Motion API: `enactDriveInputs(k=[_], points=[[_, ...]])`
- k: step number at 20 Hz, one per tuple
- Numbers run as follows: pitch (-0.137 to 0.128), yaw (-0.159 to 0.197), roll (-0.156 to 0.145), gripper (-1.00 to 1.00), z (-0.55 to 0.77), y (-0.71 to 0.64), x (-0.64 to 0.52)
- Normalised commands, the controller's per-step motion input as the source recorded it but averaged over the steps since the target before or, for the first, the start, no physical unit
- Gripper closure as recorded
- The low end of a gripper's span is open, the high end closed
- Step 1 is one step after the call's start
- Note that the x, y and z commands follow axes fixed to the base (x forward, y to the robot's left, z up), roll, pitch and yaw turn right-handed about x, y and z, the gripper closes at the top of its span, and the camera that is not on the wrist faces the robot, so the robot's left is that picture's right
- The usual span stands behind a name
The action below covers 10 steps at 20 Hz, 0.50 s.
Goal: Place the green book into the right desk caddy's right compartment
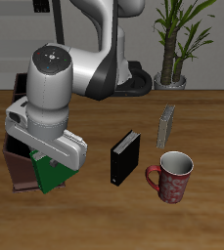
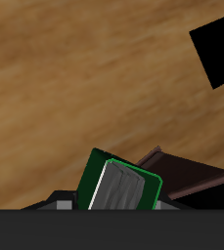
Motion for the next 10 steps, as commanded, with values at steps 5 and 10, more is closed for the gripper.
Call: enactDriveInputs(k=[5,10], points=[[-0.089,-0.003,0.011,1.0,0.72,-0.03,-0.39],[-0.083,0.019,0.018,1.0,0.67,-0.03,-0.44]])
